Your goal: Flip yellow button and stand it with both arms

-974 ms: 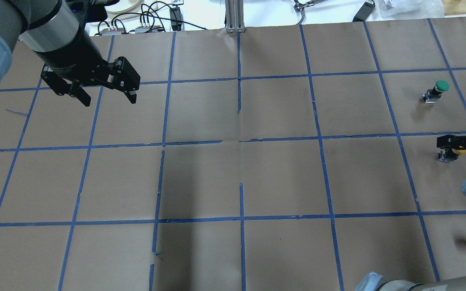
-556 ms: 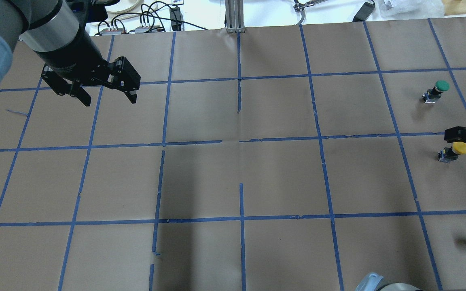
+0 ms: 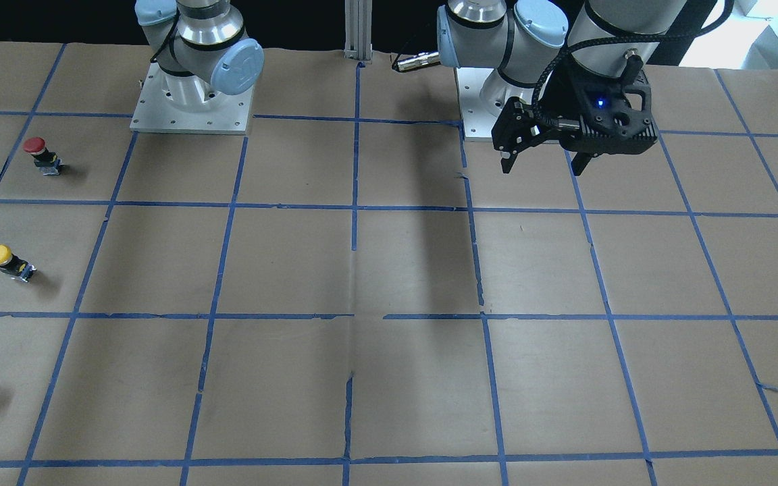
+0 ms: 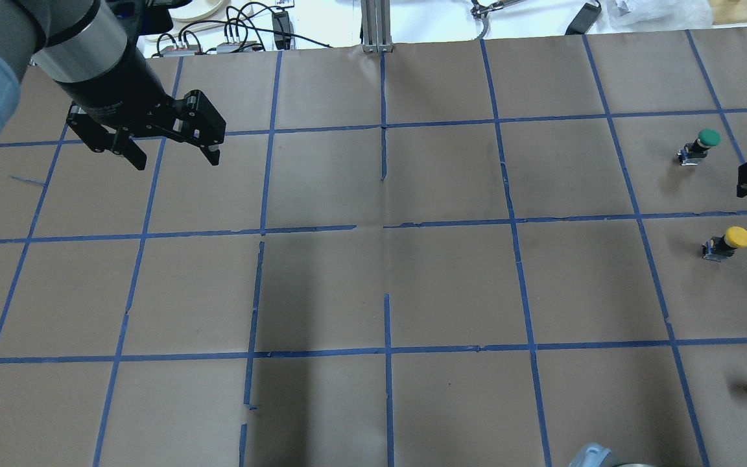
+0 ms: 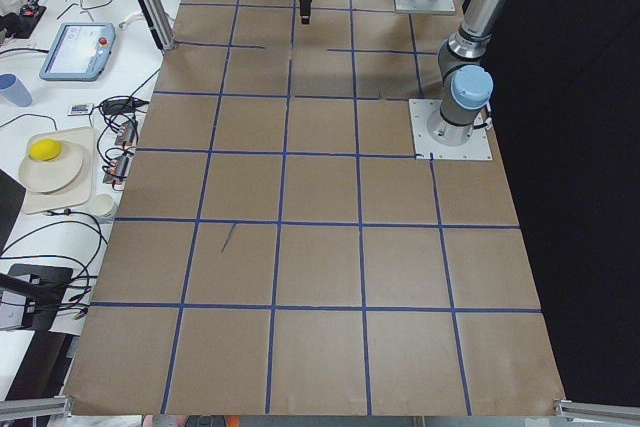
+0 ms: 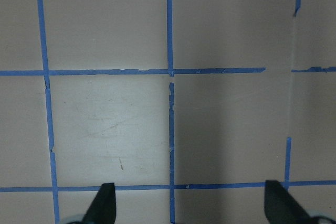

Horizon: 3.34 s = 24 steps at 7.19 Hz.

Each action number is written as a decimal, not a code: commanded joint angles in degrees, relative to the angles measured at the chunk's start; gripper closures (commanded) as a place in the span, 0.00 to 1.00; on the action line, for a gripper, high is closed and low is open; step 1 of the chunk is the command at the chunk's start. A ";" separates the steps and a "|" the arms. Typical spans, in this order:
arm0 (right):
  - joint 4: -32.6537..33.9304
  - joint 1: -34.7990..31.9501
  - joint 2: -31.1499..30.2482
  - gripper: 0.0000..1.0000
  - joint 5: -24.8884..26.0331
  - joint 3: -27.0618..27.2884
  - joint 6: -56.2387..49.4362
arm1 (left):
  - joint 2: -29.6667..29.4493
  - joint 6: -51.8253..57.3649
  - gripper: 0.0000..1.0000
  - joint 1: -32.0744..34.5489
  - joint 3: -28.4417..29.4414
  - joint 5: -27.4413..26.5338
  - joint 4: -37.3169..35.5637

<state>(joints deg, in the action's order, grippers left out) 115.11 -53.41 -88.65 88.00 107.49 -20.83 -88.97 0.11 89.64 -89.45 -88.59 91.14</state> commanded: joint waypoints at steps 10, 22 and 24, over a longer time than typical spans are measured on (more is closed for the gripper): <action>-32.66 -28.68 -9.26 0.00 0.51 -9.76 20.74 | 0.29 0.07 0.00 0.00 0.77 0.00 0.09; -34.07 -35.27 -8.47 0.00 2.18 -13.54 21.71 | 0.73 0.07 0.00 -0.08 0.33 -0.09 0.17; -33.20 -35.36 -8.47 0.00 1.66 -13.54 21.62 | 0.73 0.15 0.00 -0.52 0.77 0.09 0.26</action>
<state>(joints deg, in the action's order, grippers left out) 81.43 -88.72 -97.12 89.93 93.96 0.82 -88.26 0.24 89.27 -88.92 -88.60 91.33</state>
